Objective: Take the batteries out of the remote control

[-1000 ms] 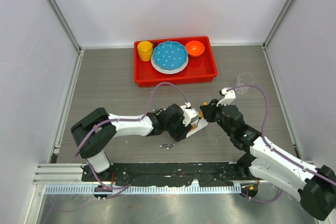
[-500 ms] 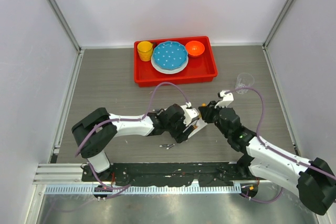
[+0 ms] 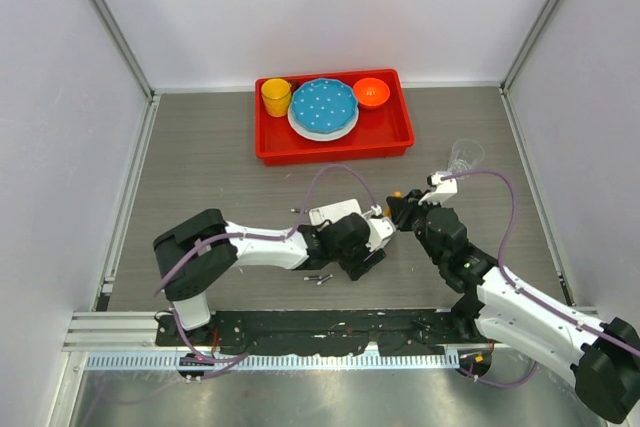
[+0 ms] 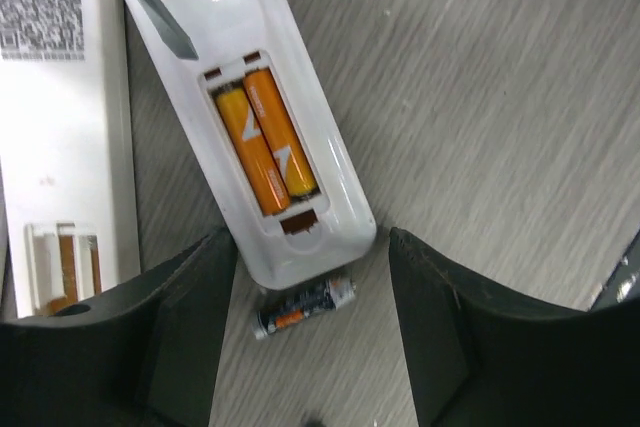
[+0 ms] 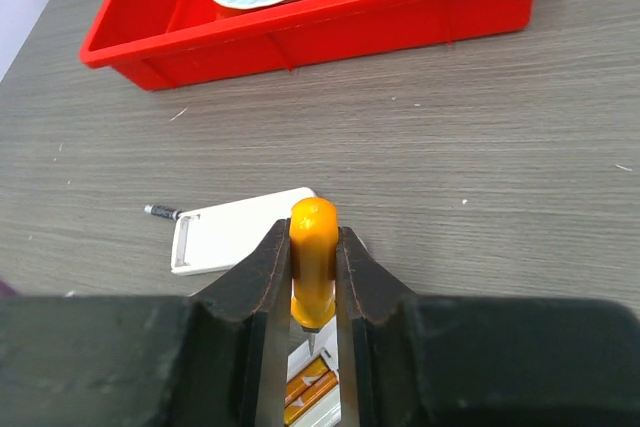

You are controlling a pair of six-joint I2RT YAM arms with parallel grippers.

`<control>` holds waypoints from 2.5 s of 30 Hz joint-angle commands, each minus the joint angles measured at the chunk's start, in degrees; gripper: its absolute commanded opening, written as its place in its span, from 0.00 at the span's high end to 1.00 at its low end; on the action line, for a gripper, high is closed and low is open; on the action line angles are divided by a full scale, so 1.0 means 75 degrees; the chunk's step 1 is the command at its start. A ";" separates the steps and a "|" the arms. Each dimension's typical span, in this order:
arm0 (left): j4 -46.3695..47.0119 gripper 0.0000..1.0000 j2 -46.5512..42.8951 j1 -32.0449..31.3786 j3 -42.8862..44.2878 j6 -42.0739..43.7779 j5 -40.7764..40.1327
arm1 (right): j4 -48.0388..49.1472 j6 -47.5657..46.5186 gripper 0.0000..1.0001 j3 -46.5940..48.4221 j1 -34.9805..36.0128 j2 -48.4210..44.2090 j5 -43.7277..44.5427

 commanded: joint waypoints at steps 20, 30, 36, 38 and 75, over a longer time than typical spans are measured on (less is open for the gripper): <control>-0.0161 0.62 0.0805 -0.0273 0.0686 -0.0370 -0.1864 | 0.0049 -0.0091 0.98 -0.0092 0.0044 -0.0287 0.0054; -0.0208 0.68 0.0699 -0.0180 0.0627 -0.0253 -0.1619 | 0.0389 -0.0278 0.99 -0.0127 0.0032 0.0450 -0.0298; -0.0208 0.59 0.0465 -0.0097 0.0370 -0.0053 -0.1207 | 0.0459 -0.0243 0.99 -0.0197 0.0032 0.0568 -0.0404; -0.0208 0.55 0.0324 -0.0086 0.0241 -0.0077 -0.1440 | 0.0412 -0.0232 0.99 -0.0186 0.0032 0.0510 -0.0369; 0.0214 0.65 0.0254 0.0043 0.0146 -0.0393 -0.1149 | 0.0236 -0.0524 0.99 0.0201 0.0102 0.0508 -0.0146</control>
